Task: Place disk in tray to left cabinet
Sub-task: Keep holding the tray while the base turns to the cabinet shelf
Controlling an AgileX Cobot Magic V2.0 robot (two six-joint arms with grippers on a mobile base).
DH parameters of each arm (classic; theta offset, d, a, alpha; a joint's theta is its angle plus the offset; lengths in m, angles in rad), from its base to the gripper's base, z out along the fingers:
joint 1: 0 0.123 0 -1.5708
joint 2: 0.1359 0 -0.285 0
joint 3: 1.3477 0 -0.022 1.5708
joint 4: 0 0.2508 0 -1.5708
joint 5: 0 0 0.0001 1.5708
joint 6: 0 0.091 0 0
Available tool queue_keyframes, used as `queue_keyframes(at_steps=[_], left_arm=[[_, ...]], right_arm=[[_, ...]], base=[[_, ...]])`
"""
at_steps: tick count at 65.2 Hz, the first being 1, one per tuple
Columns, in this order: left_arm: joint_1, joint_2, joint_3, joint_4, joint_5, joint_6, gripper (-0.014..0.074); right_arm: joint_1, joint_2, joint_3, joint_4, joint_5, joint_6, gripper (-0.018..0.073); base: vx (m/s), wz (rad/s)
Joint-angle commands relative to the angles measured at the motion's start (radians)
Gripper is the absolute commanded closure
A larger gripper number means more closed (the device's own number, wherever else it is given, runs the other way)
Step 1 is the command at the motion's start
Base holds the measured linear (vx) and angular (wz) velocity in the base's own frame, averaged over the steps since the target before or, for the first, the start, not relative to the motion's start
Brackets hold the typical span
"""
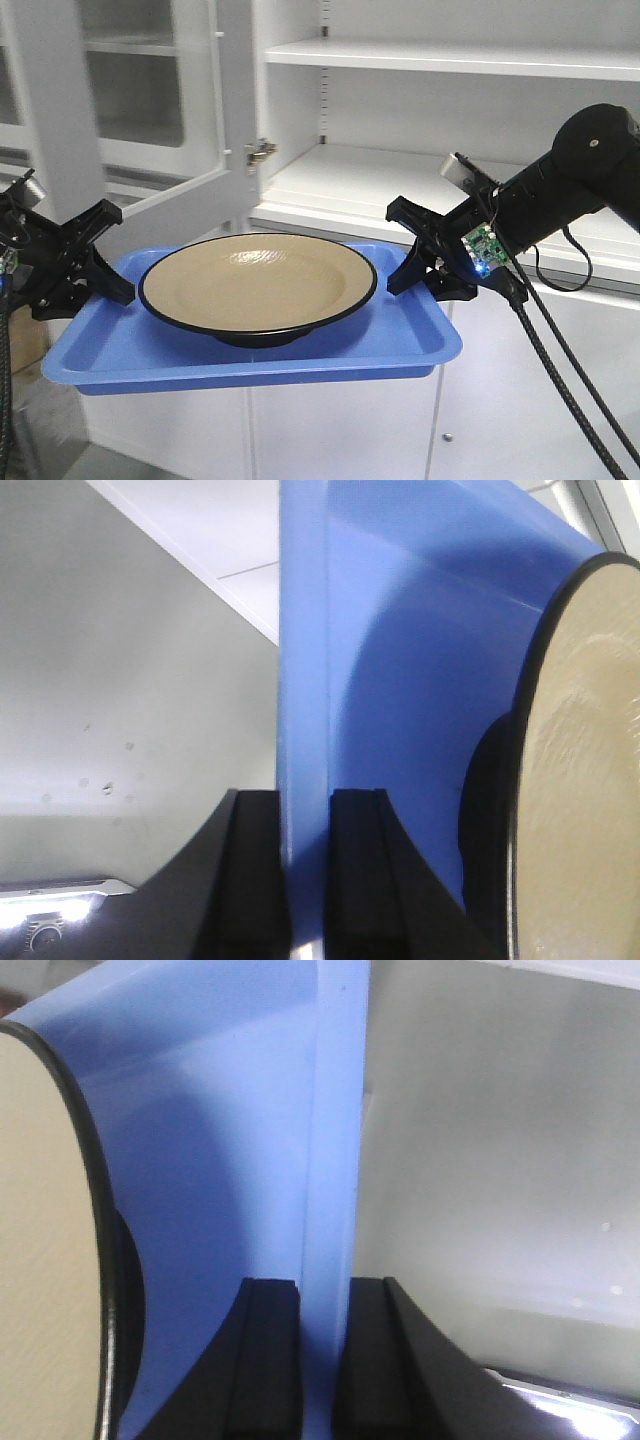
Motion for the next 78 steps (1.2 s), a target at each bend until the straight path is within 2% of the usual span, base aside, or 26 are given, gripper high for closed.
queue_keyframes(at_steps=[1,78], left_arm=[[-0.023,-0.056,-0.038,-0.17,-0.02,-0.002,0.0596],[-0.023,-0.056,-0.038,-0.17,-0.02,-0.002,0.0596]], right_arm=[[0.021,-0.064,-0.039,0.155,0.008,-0.009,0.0564],[0.021,-0.064,-0.039,0.155,0.008,-0.009,0.0564]], base=[[0.16,-0.45],[0.24,-0.24]])
